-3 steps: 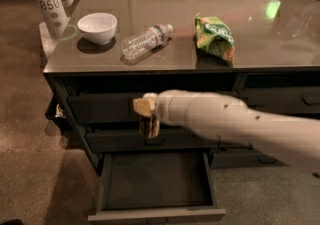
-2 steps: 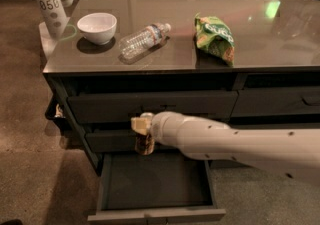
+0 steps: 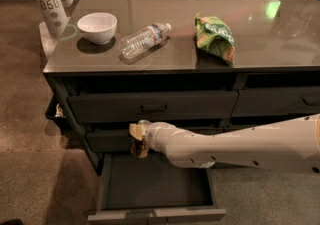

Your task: Place orange can into bottom drawer

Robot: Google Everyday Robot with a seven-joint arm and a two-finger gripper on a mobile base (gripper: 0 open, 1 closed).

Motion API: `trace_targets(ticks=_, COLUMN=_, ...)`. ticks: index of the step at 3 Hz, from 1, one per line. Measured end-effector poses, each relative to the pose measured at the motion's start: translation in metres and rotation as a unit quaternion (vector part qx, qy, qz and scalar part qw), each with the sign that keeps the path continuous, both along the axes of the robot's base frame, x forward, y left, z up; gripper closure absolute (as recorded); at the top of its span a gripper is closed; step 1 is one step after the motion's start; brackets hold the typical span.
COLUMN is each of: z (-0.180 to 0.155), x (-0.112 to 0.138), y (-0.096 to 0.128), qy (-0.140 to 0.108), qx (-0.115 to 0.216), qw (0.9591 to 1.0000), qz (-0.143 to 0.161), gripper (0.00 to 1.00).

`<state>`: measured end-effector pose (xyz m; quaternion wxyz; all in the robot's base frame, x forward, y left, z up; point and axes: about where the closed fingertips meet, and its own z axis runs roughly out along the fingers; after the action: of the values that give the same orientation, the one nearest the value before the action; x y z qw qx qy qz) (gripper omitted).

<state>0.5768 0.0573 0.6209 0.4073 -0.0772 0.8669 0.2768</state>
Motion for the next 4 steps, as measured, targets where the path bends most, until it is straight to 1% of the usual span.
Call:
trace_targets(ticks=1, z=0.000, x=0.000, y=0.000, qy=0.000, qx=0.000, qw=1.0000, qz=0.000, gripper=1.00)
trace_targets(ticks=2, z=-0.007, x=-0.001, y=0.003, qy=0.000, qx=0.000, qw=0.9998, qz=0.018, gripper=1.00)
trace_targets(ticks=3, z=-0.038, x=-0.013, y=0.003, qy=0.008, qx=-0.003, qw=0.9984, qz=0.056, gripper=1.00)
trace_targets(ticks=4, z=-0.090, x=-0.029, y=-0.006, qy=0.008, qx=0.008, qw=0.9964, qz=0.085, gripper=1.00)
